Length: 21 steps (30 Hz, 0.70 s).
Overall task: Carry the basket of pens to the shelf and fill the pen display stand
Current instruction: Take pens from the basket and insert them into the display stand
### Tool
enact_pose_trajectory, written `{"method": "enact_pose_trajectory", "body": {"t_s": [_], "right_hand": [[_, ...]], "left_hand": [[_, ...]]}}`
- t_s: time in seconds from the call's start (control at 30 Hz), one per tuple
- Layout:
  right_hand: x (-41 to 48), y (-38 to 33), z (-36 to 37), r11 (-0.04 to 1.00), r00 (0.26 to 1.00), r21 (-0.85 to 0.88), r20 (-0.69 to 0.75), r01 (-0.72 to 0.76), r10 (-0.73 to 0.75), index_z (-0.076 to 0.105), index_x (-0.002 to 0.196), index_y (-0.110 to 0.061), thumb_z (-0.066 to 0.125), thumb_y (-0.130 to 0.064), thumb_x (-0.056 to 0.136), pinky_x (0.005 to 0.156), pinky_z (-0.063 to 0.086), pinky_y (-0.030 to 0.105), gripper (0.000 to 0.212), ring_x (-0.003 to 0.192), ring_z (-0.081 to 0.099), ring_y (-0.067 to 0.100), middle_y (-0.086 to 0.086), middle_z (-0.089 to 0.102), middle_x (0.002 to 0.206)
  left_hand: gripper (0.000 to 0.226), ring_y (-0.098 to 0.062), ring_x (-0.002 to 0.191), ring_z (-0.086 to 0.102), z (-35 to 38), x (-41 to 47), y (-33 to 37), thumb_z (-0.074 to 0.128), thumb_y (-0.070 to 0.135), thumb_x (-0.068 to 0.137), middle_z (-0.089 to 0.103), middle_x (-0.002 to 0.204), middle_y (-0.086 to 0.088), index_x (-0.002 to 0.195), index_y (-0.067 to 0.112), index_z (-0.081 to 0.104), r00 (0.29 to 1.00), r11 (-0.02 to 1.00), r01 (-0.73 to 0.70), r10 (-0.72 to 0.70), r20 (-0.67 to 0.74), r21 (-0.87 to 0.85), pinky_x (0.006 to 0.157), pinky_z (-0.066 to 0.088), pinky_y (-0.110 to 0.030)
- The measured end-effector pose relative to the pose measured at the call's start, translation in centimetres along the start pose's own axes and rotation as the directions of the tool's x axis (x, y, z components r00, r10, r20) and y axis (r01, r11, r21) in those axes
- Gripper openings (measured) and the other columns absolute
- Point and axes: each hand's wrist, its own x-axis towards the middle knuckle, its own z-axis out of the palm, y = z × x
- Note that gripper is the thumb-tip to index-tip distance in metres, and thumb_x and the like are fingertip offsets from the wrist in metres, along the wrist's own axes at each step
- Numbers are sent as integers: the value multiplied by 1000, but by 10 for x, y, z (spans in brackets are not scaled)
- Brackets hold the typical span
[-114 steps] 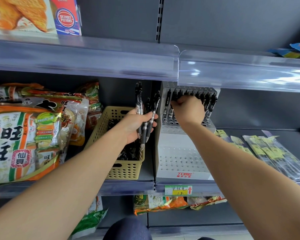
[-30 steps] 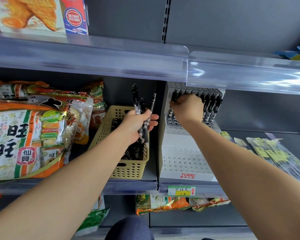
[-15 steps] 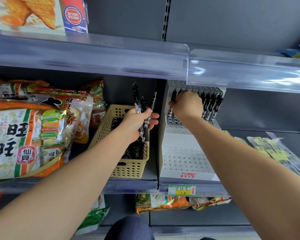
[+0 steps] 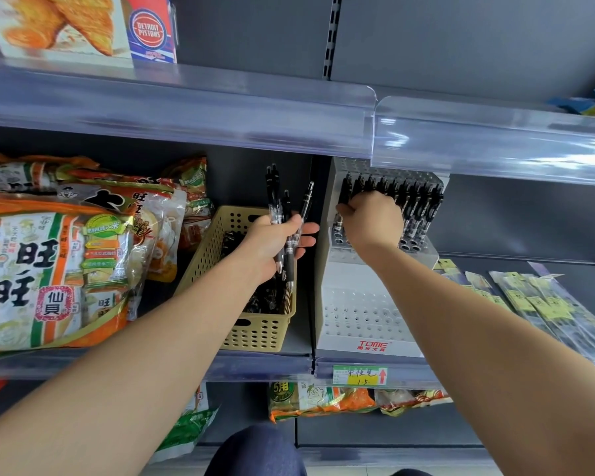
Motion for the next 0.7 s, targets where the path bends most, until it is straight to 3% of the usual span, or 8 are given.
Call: {"method": "enact_pose_trajectory", "body": {"t_s": [0.2,0.27,0.33,0.43,0.5,0.6,0.7], "right_hand": [[-9,5,3,991,999,126,20,-41,39,52,55,-10,63,-42,88,47,30,24,47,53,47,26,4,46,50],[-13,4,6,955,999,293,32,-44,37,53,55,-6,61,-40,89,48,40,27,49,51,50,30,8,51,49],[-17,-1,4,845,995,526,80,-98,65,63,65,-4,60,-39,90,57,54,36,43,56,62,30,10,64,58],[-22,-12,-5,615,963,750,261,-243,62,68,88,-10,60,-34,91,59,52,30,25,60,63,15,2,68,72],[-23,-14,-11,549,936,779,352,-303,18,67,99,-12,65,-28,89,60,50,29,19,67,61,11,1,67,78],[-22,-11,-15,540,930,785,368,-304,-11,67,91,-14,72,-21,84,52,45,23,11,66,59,9,-4,65,73],[-23,-6,-22,547,939,789,342,-278,-17,66,86,-13,73,-18,83,49,48,22,10,64,62,11,-2,66,73]], "left_hand": [[17,-15,68,66,-1,3,-2,55,13,97,66,88,-7,110,2,55,1000,1000,4,-4,-30,-10,56,54,-25],[22,-16,68,66,0,3,-2,55,13,96,65,86,-6,114,1,54,1000,1000,6,-7,-26,-9,57,54,-26],[20,-17,68,66,2,4,-3,55,12,96,64,84,-6,113,2,54,1000,1000,7,-7,-21,-16,57,53,-27],[9,-17,64,65,5,1,-4,55,11,96,64,81,-6,103,5,56,1000,999,8,-8,-14,-39,60,52,-29],[5,-16,60,65,6,0,-4,54,10,96,64,78,-7,99,6,57,1000,999,6,-6,8,-48,60,52,-30],[6,-18,61,65,11,-4,-4,54,9,96,66,75,-8,98,5,59,1000,999,-3,4,24,-43,63,55,-32],[11,-23,73,69,15,-5,-6,55,9,96,69,84,-11,103,3,60,1000,1000,-16,16,26,-5,76,56,-40]]}}
